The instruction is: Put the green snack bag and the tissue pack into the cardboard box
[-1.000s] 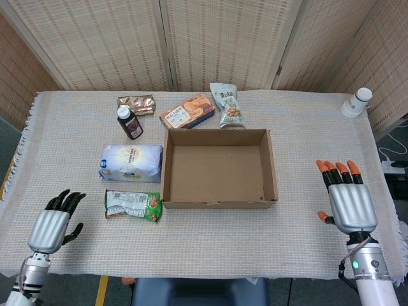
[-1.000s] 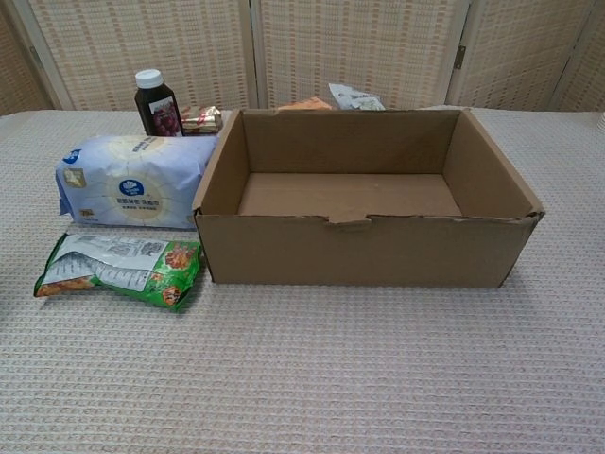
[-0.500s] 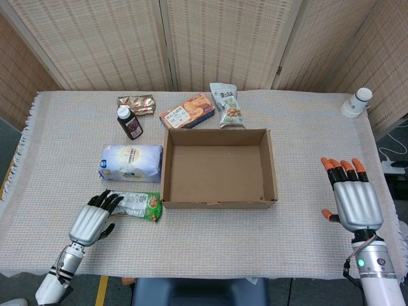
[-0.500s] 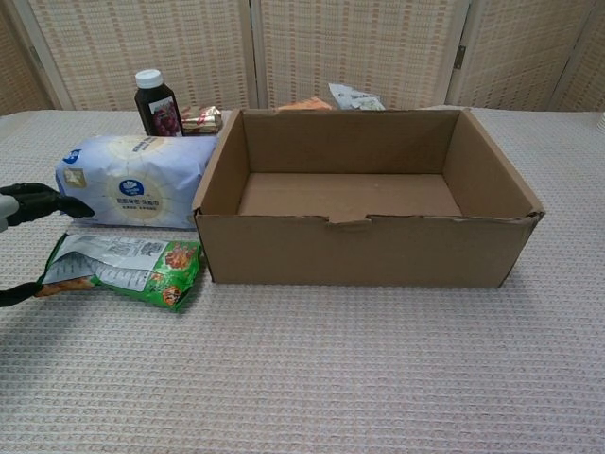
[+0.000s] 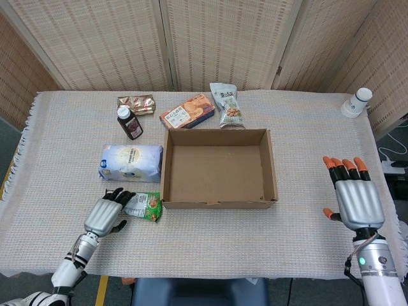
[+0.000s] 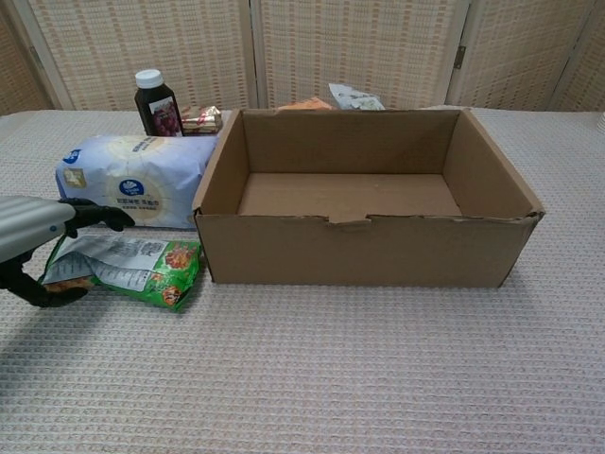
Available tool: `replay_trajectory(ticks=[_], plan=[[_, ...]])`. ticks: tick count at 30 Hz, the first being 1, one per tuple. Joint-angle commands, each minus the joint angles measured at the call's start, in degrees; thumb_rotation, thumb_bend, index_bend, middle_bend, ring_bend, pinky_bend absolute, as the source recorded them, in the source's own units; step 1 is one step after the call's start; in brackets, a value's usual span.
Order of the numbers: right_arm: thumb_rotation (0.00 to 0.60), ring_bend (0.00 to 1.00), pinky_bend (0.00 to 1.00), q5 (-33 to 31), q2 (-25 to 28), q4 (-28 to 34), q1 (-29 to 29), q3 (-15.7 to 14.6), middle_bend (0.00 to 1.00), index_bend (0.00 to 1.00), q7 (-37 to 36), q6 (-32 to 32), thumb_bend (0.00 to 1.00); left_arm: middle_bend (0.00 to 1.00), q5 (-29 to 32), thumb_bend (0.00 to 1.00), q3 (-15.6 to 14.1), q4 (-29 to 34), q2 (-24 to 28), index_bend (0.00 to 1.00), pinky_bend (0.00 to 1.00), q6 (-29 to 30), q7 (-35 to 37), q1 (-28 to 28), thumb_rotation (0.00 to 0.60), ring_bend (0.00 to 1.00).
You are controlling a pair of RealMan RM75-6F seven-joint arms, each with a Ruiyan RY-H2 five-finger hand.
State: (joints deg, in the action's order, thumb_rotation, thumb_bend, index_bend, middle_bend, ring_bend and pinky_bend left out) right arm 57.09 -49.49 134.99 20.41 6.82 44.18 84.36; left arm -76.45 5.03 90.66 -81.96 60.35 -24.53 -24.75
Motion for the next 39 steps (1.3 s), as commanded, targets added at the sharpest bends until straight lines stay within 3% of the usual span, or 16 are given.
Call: replay_trajectory(ticks=[1, 26, 30, 39], plan=[[0.6, 0.0, 0.07, -0.2, 0.0, 0.0, 0.1, 0.1, 0.11, 0.07, 0.0, 0.2, 0.06, 0.13, -0.1, 0.31, 0.2, -0.7, -0.4, 0.13, 0.25, -0.3, -0.1, -0.8, 0.6, 0.07], [0.6, 0.0, 0.07, -1.9, 1.3, 0.0, 0.9, 0.4, 0.11, 0.07, -1.3, -0.1, 0.06, 0.14, 3.2, 0.31, -0.8, -9.1, -3.4, 0.15, 0.25, -4.2, 1.5, -4.7, 0.6, 0.07], [0.6, 0.0, 0.07, -2.0, 1.5, 0.0, 1.0, 0.4, 0.11, 0.07, -1.6, -0.3, 0.06, 0.19, 3.6, 0.32, -0.6, -10.6, -4.3, 0.2, 0.3, -3.9, 1.9, -5.0, 0.6, 0.13], [0.6, 0.0, 0.07, -2.6, 1.9, 0.0, 1.2, 0.3, 0.11, 0.07, -1.9, -0.5, 0.06, 0.48, 1.2, 0.35, -1.1, -15.5, -7.2, 0.45, 0.54, -0.8, 4.7, -4.5, 0.6, 0.39]])
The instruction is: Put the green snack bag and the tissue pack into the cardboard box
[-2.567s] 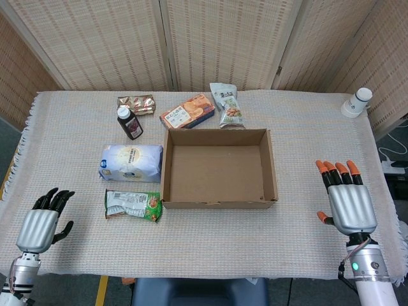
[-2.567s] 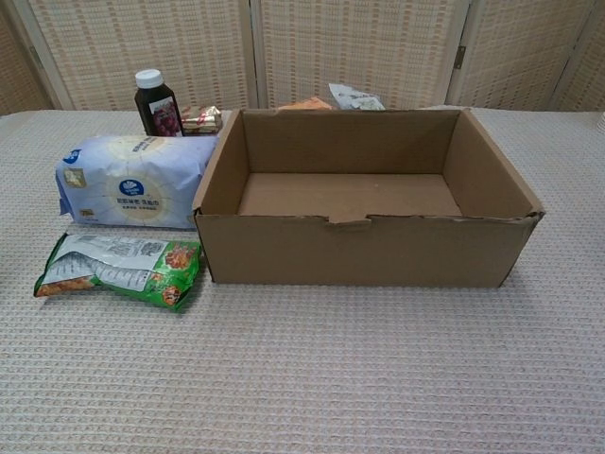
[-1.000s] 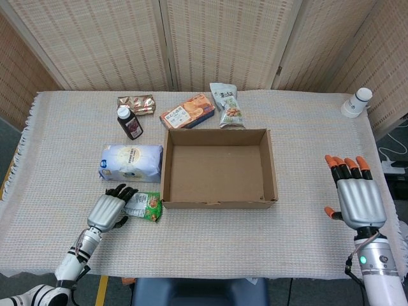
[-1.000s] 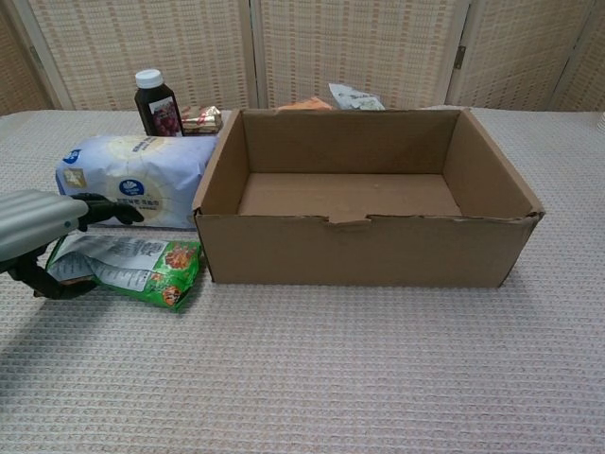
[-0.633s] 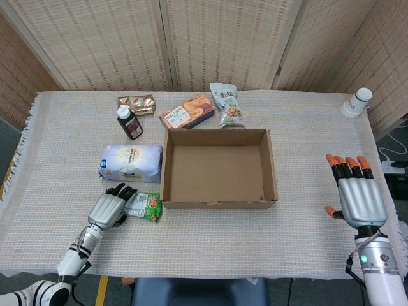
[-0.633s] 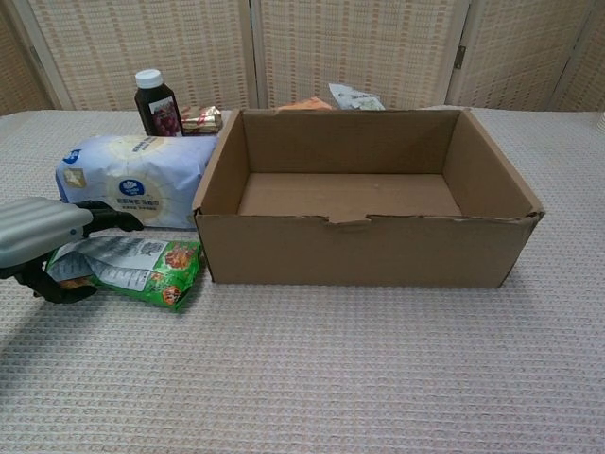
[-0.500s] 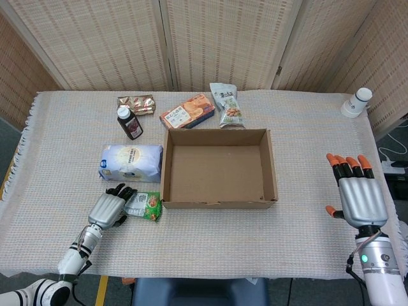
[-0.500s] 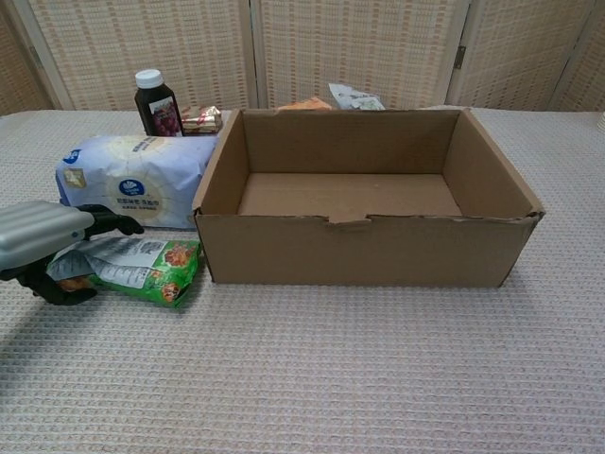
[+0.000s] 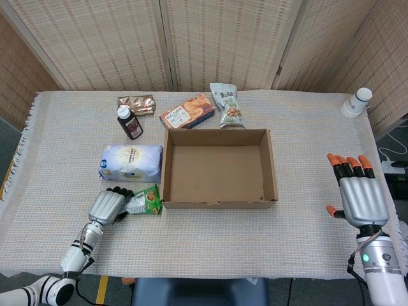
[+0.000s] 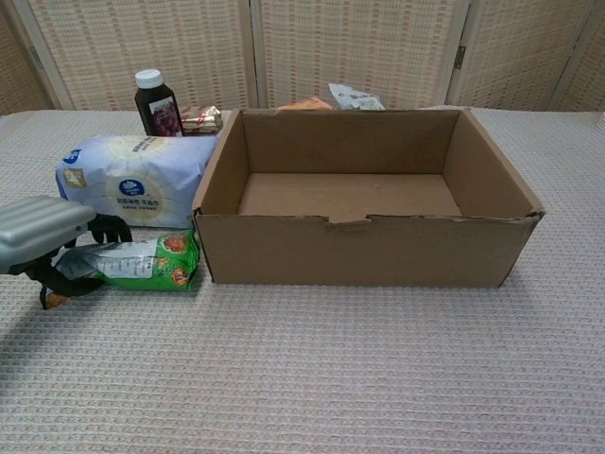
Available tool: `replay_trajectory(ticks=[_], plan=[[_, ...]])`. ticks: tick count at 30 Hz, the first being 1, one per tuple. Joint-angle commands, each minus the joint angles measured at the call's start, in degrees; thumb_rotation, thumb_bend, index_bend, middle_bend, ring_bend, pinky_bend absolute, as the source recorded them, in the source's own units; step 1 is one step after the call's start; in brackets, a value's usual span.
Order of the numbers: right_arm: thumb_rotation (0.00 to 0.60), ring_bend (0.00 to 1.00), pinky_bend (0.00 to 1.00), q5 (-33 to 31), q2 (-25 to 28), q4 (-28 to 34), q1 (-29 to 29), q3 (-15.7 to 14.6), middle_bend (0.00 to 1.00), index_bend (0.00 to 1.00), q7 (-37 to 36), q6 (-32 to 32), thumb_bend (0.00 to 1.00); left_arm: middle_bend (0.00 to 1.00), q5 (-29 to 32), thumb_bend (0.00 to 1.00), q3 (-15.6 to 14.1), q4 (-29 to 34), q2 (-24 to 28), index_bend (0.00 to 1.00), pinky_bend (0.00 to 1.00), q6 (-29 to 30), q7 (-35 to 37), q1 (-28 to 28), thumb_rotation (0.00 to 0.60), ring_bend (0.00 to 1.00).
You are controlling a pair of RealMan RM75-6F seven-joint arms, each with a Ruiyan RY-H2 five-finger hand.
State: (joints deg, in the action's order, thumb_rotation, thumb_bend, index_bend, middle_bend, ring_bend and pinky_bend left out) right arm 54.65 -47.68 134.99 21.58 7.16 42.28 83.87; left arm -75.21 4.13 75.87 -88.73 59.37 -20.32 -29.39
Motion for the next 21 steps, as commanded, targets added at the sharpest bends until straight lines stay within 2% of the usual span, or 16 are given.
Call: replay_trajectory(ticks=[1, 11, 21], plan=[[0.6, 0.0, 0.07, -0.2, 0.1, 0.0, 0.1, 0.0, 0.11, 0.07, -0.1, 0.0, 0.06, 0.5, 0.1, 0.36, -0.2, -0.8, -0.4, 0.47, 0.56, 0.0, 0.6, 0.1, 0.6, 0.42], [0.6, 0.0, 0.07, -0.9, 0.4, 0.0, 0.5, 0.1, 0.11, 0.07, -0.4, -0.3, 0.06, 0.72, -2.6, 0.42, -0.2, 0.4, 0.8, 0.68, 0.73, 4.5, 2.2, 1.1, 0.6, 0.63], [0.6, 0.0, 0.07, -0.8, 0.2, 0.0, 0.7, -0.2, 0.11, 0.07, -0.3, -0.4, 0.06, 0.77, -2.4, 0.45, 0.2, 7.7, 6.9, 0.73, 0.78, 6.6, 0.0, 2.2, 0.6, 0.67]])
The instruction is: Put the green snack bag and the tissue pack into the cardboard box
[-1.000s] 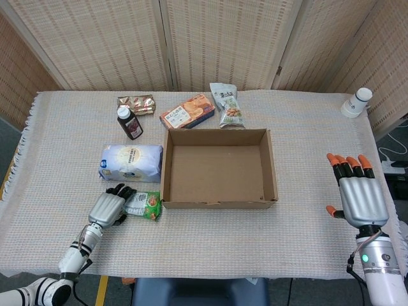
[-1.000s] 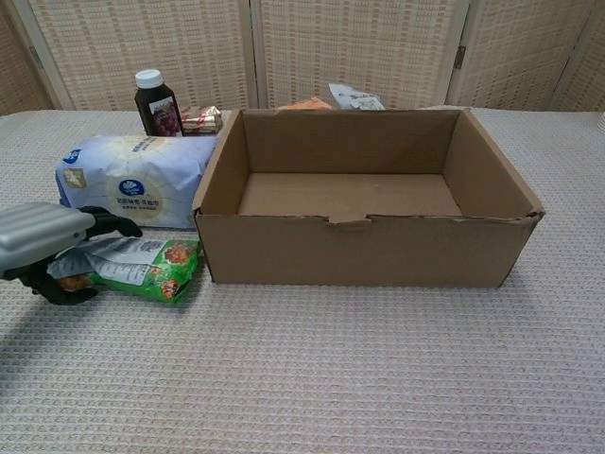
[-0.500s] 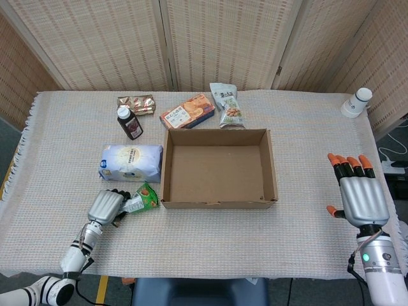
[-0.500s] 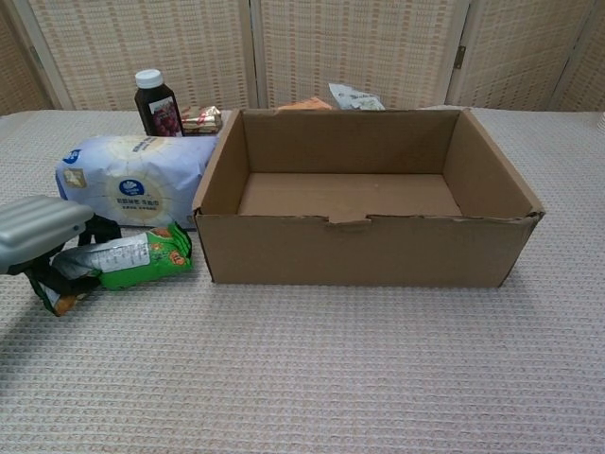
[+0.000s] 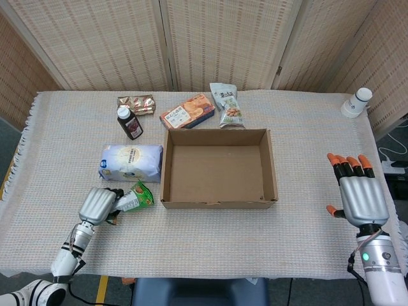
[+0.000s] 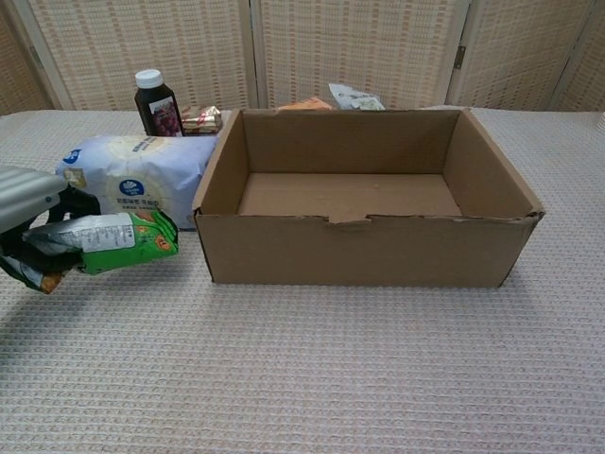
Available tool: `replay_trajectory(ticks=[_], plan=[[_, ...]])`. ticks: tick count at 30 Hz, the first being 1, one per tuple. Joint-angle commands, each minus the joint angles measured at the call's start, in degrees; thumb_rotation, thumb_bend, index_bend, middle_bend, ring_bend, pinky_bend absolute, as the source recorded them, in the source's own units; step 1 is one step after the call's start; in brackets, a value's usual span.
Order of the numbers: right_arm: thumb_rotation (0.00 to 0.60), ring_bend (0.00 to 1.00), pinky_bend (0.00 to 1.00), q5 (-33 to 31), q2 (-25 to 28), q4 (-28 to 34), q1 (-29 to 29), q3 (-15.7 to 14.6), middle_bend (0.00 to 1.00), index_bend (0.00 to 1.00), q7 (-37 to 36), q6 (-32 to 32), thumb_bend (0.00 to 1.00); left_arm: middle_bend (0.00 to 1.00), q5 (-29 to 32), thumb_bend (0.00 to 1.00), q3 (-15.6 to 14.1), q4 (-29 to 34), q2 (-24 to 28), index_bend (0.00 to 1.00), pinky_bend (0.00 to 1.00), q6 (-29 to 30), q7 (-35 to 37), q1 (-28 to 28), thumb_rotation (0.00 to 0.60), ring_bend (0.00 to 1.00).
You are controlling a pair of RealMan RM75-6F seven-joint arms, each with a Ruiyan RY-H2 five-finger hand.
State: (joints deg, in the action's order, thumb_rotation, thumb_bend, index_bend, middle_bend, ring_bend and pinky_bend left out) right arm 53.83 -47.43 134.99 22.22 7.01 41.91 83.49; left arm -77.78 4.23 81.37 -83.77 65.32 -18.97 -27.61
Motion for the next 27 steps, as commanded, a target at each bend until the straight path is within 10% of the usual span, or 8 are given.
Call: replay_trajectory(ticks=[1, 27], plan=[[0.6, 0.0, 0.07, 0.0, -0.1, 0.0, 0.1, -0.1, 0.11, 0.07, 0.1, -0.1, 0.06, 0.77, 0.3, 0.45, 0.1, 3.0, 2.7, 0.73, 0.78, 0.9, -1.8, 0.6, 0.6, 0.67], [0.6, 0.0, 0.07, 0.9, 0.4, 0.0, 0.0, -0.2, 0.11, 0.07, -0.9, -0.1, 0.06, 0.8, 5.0, 0.47, 6.5, 21.6, 18.8, 0.75, 0.8, 2.4, -16.5, -3.1, 0.6, 0.7]])
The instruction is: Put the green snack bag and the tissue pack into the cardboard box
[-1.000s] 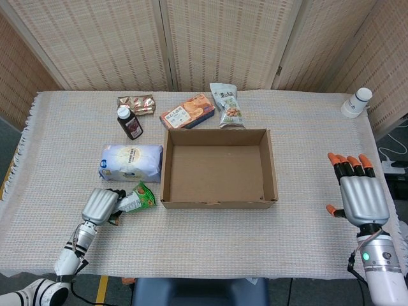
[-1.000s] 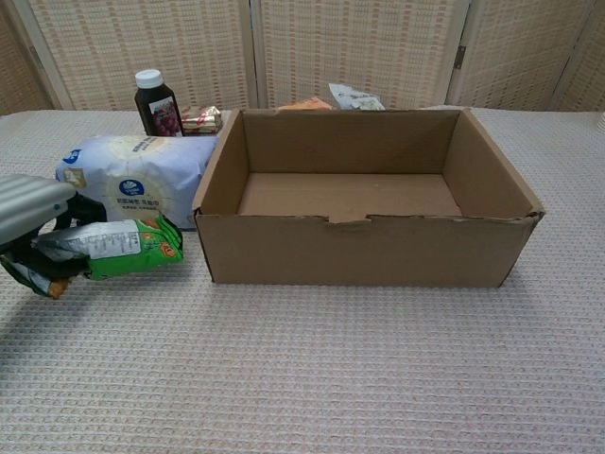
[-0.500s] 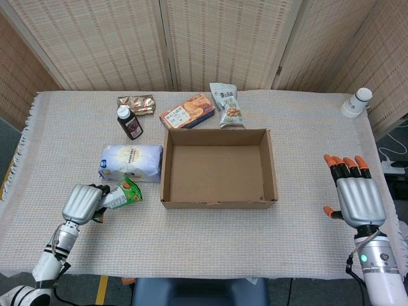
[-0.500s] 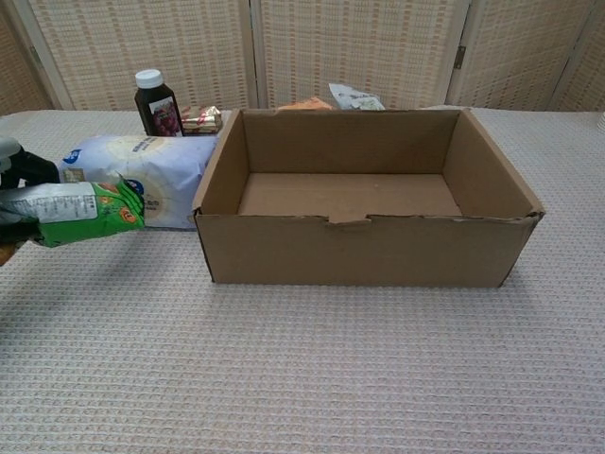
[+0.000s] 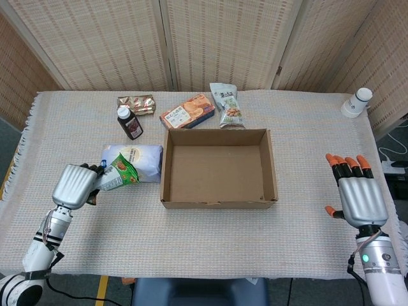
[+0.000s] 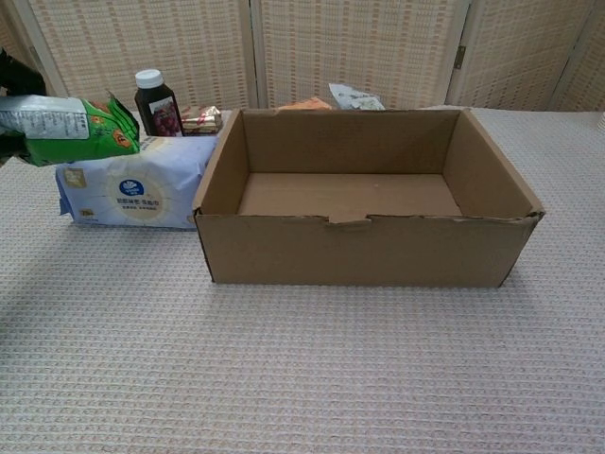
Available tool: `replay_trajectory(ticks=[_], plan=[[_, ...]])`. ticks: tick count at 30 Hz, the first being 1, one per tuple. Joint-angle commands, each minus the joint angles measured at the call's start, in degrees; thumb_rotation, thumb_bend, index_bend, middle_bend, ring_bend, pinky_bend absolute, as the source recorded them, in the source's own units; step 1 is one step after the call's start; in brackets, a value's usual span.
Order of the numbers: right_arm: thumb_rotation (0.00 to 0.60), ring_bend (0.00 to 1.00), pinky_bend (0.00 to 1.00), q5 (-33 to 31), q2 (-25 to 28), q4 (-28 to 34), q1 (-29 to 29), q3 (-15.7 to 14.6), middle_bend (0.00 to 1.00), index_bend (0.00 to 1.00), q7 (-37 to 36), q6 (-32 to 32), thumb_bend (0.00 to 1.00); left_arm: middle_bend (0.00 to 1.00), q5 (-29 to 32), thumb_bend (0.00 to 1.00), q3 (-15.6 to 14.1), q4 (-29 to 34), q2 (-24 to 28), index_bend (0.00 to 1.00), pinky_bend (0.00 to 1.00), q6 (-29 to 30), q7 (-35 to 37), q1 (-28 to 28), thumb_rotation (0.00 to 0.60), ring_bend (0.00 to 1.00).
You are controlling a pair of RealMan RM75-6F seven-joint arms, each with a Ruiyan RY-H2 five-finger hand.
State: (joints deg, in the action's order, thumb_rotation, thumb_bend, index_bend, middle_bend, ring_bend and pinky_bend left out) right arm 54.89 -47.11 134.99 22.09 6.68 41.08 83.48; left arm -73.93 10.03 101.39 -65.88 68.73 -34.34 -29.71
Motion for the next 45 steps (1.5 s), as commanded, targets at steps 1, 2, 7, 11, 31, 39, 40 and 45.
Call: replay_trajectory(ticks=[1, 2, 7, 11, 31, 39, 40, 45], plan=[[0.6, 0.0, 0.07, -0.1, 0.2, 0.0, 0.1, 0.2, 0.11, 0.07, -0.2, -0.1, 0.06, 0.8, 1.7, 0.47, 1.0, 2.4, 1.0, 0.75, 0.8, -1.5, -1.5, -1.6, 0.6, 0.7], [0.6, 0.0, 0.07, -0.1, 0.2, 0.0, 0.1, 0.2, 0.11, 0.07, -0.3, -0.1, 0.06, 0.8, 2.2, 0.47, 1.4, 3.0, 1.0, 0.75, 0.8, -1.8, -1.8, -2.1, 0.6, 0.7], [0.6, 0.0, 0.07, 0.5, 0.3, 0.0, 0.0, 0.0, 0.11, 0.07, -0.4, -0.2, 0.06, 0.81, 4.7, 0.47, 3.2, 4.1, -1.8, 0.75, 0.8, -3.6, -3.5, -5.6, 0.6, 0.7], [0.6, 0.0, 0.07, 1.2, 0.7, 0.0, -0.3, 0.0, 0.11, 0.07, -1.0, 0.0, 0.06, 0.81, 7.6, 0.47, 5.0, 1.6, -7.0, 0.75, 0.8, -5.6, -5.3, -9.9, 0.6, 0.7], [0.6, 0.0, 0.07, -0.8, 4.4, 0.0, -0.6, 1.5, 0.11, 0.07, -4.8, -0.8, 0.06, 0.81, 19.5, 0.47, 10.5, -21.5, -28.8, 0.75, 0.81, -13.9, -8.3, -28.7, 0.6, 0.71], [0.6, 0.0, 0.07, -1.0, 4.7, 0.0, -0.4, 1.7, 0.11, 0.07, -5.1, -1.2, 0.06, 0.81, 20.7, 0.47, 10.3, -22.5, -30.7, 0.75, 0.81, -12.2, -8.5, -30.7, 0.6, 0.71], [0.6, 0.0, 0.07, -1.0, 4.7, 0.0, -0.4, 1.7, 0.11, 0.07, -5.1, -1.3, 0.06, 0.81, 20.9, 0.47, 10.4, -22.2, -30.7, 0.75, 0.81, -11.9, -8.5, -30.8, 0.6, 0.71], [0.6, 0.0, 0.07, -0.8, 4.8, 0.0, -0.4, 1.6, 0.11, 0.07, -5.4, -1.6, 0.06, 0.8, 21.7, 0.47, 10.9, -20.4, -30.4, 0.74, 0.79, -10.9, -8.1, -31.3, 0.6, 0.7]])
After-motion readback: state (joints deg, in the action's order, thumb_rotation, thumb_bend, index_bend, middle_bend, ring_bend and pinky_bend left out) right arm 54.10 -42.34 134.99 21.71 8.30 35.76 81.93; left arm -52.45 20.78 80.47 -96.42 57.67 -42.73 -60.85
